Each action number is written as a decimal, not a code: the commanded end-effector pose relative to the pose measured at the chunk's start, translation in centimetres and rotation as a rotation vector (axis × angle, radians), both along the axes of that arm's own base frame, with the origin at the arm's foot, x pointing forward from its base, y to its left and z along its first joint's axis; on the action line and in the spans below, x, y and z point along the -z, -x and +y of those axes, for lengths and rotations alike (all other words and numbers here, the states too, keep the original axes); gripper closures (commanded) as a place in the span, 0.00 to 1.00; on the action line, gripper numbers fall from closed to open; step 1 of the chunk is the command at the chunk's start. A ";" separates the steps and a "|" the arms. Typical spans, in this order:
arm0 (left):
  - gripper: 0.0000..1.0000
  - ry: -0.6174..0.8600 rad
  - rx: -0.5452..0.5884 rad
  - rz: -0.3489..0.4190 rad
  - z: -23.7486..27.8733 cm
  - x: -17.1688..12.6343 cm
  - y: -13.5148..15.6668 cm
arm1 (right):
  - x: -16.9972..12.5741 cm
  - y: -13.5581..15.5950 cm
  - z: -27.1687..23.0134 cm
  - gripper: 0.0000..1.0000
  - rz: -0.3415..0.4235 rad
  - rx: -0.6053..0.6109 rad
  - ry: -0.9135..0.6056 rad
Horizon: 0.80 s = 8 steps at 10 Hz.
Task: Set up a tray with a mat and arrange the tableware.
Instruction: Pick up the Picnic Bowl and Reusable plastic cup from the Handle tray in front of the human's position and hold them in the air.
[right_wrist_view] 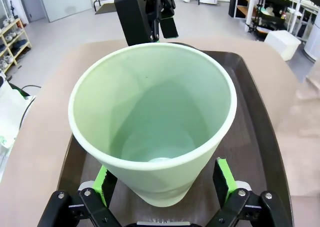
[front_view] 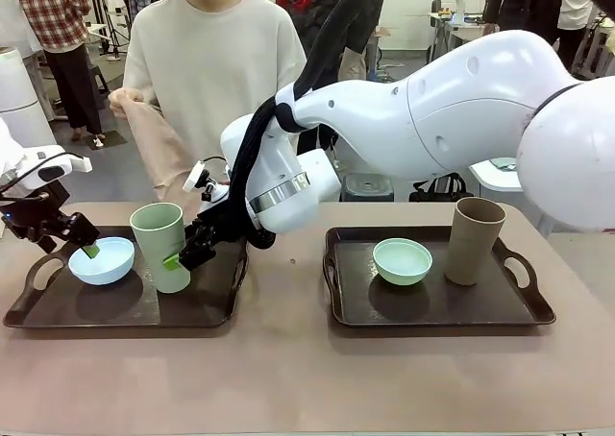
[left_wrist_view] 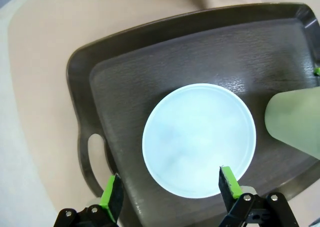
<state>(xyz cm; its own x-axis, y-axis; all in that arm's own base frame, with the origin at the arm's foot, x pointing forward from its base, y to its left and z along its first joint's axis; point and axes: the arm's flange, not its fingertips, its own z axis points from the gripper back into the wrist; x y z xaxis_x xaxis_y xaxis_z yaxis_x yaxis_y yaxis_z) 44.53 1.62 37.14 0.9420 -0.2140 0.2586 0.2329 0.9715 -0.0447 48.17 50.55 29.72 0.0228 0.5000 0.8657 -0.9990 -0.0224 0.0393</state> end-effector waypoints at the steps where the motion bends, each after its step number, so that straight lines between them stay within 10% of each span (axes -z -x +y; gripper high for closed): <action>1: 0.00 0.002 -0.022 -0.003 -0.2 0.7 -0.8 | 0.8 -0.4 1.1 0.00 0.028 -0.010 -0.032; 8: 0.00 -0.009 -0.102 -0.019 -0.2 1.7 -4.5 | 1.4 -0.4 1.5 0.00 0.032 -0.036 -0.046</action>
<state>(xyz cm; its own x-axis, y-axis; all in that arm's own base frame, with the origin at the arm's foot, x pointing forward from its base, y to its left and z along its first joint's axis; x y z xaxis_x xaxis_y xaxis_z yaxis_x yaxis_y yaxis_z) 48.68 1.42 35.68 0.9533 -0.1398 0.2676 0.1565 0.9868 -0.0423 48.46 51.98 28.66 0.0336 0.4736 0.8801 -0.9963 -0.0541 0.0672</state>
